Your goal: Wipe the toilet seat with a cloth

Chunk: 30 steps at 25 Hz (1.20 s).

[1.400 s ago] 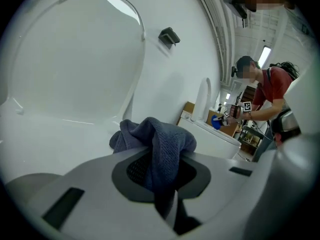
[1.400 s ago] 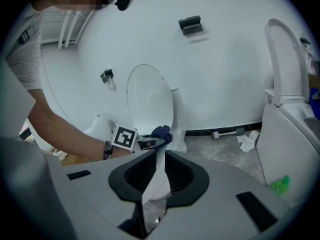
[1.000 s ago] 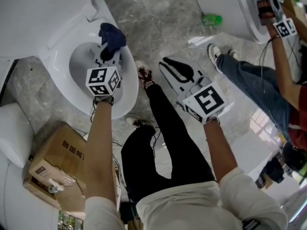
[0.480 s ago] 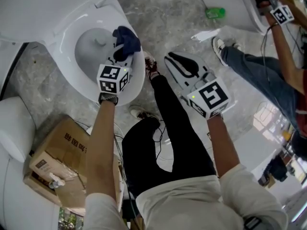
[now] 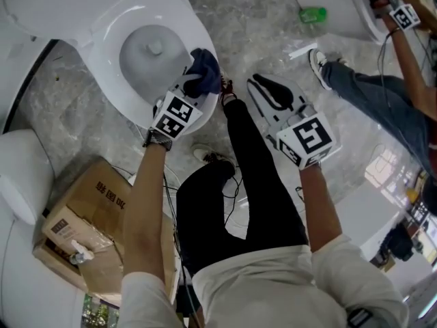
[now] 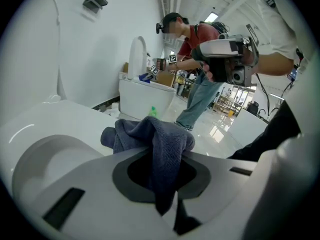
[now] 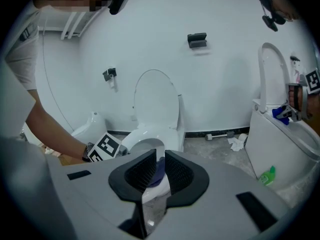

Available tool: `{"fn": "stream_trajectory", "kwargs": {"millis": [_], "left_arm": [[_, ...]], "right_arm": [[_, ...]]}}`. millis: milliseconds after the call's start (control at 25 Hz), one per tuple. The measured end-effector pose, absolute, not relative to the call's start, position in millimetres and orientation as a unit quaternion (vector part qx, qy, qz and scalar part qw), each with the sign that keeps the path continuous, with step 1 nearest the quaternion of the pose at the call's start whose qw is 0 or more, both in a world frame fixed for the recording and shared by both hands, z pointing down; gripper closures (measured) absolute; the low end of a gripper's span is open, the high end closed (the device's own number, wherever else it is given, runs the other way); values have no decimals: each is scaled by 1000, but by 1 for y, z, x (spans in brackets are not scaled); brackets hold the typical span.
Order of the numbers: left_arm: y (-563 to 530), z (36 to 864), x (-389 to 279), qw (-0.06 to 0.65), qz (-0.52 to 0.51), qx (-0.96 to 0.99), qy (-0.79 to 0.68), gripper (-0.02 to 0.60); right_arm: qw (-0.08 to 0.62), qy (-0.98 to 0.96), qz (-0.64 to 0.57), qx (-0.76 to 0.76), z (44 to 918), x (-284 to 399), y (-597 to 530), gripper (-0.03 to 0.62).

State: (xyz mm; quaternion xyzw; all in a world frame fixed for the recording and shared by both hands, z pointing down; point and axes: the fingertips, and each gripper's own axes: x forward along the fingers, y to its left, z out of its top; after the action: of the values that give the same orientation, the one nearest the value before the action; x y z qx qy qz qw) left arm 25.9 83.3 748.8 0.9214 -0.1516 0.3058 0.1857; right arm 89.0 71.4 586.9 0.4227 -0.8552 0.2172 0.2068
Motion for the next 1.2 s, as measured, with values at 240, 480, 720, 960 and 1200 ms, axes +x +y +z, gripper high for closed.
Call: {"fn": "stream_trajectory", "kwargs": {"millis": [240, 480, 720, 960, 1200], "left_arm": [[124, 748, 25, 175, 321, 926, -97, 543], [172, 754, 11, 166, 363, 916, -33, 543], [203, 756, -24, 151, 420, 895, -7, 543], [213, 760, -56, 176, 472, 864, -4, 543], [205, 761, -91, 150, 490, 858, -31, 543]], "right_arm": [[212, -844, 219, 442, 589, 89, 88, 523], [213, -839, 226, 446, 587, 79, 94, 523], [219, -843, 243, 428, 577, 55, 94, 523], [237, -853, 249, 393, 574, 43, 89, 523], [246, -862, 243, 371, 571, 32, 67, 523]]}}
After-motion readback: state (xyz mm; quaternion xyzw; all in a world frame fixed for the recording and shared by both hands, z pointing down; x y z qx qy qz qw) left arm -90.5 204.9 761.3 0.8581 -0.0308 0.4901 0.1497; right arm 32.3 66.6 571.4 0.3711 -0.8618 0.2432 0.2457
